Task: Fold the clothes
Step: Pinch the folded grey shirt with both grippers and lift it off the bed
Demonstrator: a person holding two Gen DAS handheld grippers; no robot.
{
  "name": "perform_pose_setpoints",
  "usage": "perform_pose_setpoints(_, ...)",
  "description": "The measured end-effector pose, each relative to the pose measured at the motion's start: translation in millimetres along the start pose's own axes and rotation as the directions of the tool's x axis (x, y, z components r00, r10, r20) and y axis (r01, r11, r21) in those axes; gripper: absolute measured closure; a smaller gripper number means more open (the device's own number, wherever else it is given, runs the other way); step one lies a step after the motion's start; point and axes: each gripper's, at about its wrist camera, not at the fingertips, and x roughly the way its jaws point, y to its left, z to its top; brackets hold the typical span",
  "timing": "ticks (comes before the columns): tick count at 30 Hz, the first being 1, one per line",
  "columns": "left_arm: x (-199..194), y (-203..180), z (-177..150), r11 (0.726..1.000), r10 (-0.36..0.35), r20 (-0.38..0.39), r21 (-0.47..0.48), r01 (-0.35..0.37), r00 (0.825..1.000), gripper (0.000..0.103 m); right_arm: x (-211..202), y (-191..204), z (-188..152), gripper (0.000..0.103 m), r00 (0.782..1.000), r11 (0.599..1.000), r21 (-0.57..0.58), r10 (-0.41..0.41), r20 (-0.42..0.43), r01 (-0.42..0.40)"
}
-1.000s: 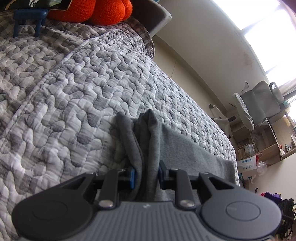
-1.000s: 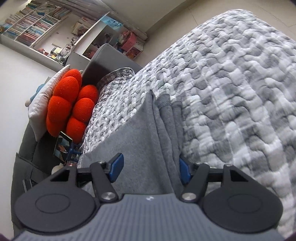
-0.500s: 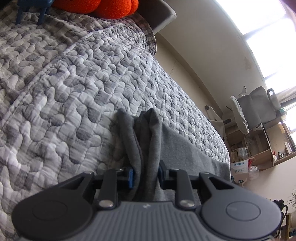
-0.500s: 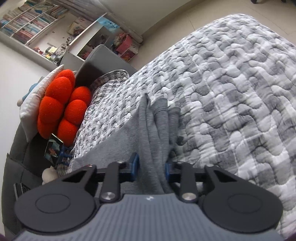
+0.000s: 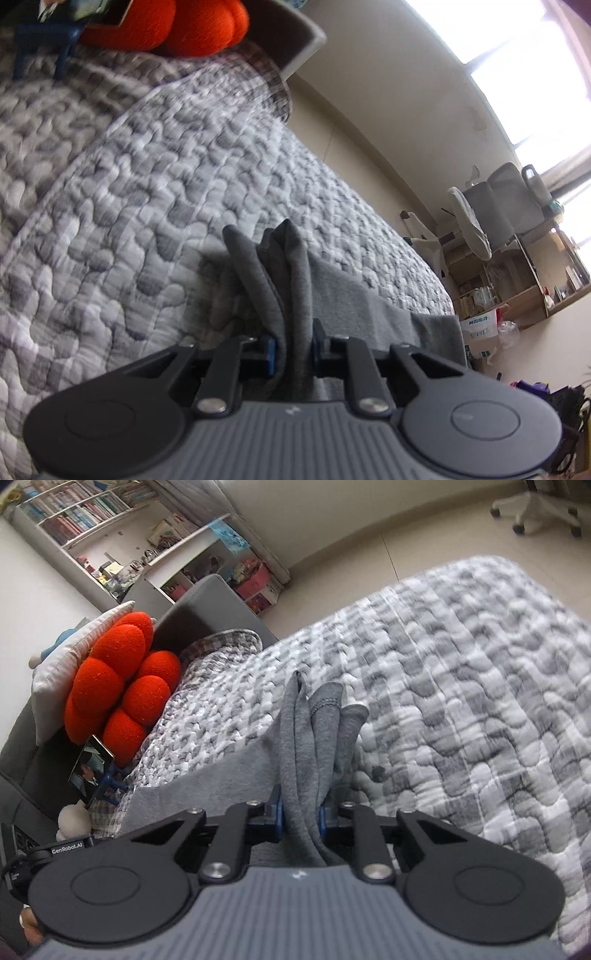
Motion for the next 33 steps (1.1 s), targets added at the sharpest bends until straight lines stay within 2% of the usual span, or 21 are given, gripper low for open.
perform_pose_setpoints(6,-5,-7,1,0.999,-0.008,0.032,0.049,0.006,0.999,0.087,-1,12,-1,0.083,0.999,0.999,-0.034,-0.012,0.044,0.013)
perform_pose_setpoints(17,-17,-12,0,0.995,-0.032,0.09,0.095,0.023,0.995,0.087,-6,28,-2,0.083,0.994,0.996,-0.092,0.017,0.111,-0.007)
perform_pose_setpoints(33,-13,-13,-2,0.995,-0.001,0.072,0.102,-0.007,0.997,0.087,0,37,-7,0.083,0.994,0.992,-0.124,-0.022,0.105,0.035)
